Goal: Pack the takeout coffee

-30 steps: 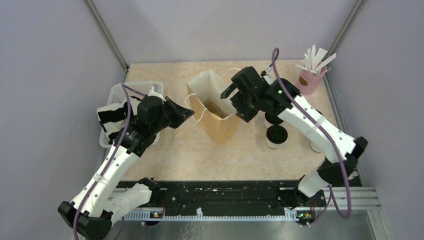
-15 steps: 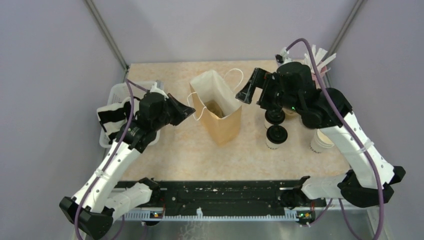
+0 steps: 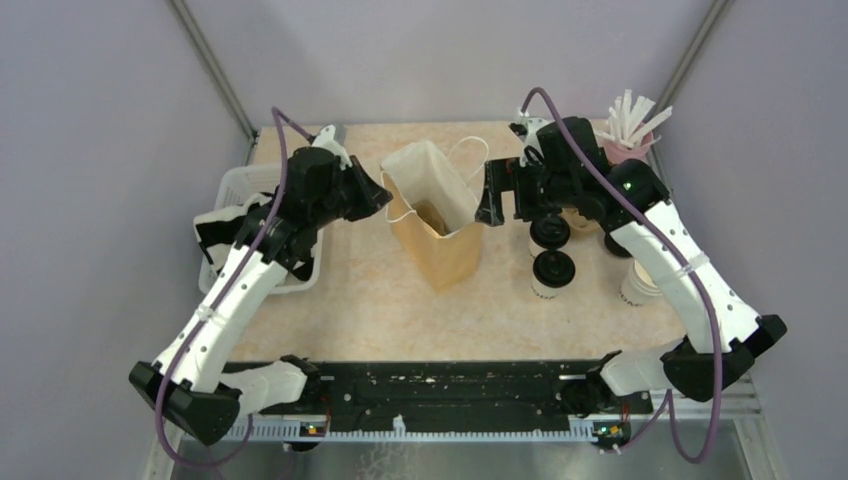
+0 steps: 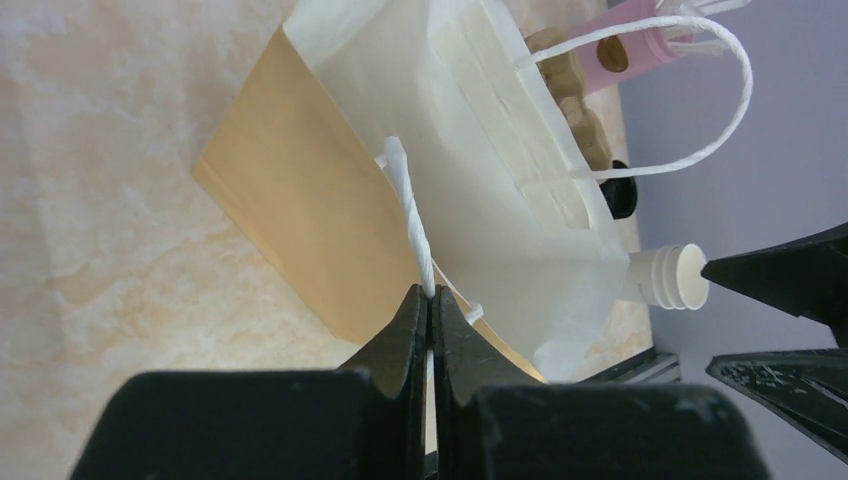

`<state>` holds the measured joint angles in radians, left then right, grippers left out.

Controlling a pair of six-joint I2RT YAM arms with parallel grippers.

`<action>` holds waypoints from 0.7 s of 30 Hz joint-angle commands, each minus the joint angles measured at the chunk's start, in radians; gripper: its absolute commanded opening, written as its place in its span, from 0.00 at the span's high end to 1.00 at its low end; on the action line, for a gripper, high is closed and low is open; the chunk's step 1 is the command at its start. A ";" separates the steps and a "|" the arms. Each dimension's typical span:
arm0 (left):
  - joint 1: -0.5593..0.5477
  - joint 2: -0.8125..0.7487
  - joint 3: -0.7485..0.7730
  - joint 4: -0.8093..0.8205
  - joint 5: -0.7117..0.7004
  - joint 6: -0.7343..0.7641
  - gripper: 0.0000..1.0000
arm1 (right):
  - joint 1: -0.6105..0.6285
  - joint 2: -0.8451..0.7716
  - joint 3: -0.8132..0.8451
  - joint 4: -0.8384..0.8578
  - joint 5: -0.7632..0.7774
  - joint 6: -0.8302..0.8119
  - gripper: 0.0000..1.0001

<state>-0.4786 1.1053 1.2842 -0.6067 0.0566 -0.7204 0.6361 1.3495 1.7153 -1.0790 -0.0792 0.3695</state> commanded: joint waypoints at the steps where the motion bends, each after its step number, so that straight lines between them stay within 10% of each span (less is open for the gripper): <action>1: 0.019 0.105 0.131 -0.087 -0.006 0.174 0.96 | -0.025 -0.009 0.008 0.022 -0.057 -0.047 0.01; 11: 0.060 0.139 0.188 -0.086 0.095 0.205 0.99 | -0.051 -0.006 0.024 -0.385 0.403 0.040 0.01; 21: 0.061 0.085 0.093 -0.012 0.173 0.084 0.97 | -0.250 -0.119 -0.330 -0.218 0.162 0.041 0.01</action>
<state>-0.4194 1.2190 1.3926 -0.6773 0.1947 -0.6037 0.4118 1.2541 1.4765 -1.3815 0.1852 0.4160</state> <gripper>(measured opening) 0.030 0.985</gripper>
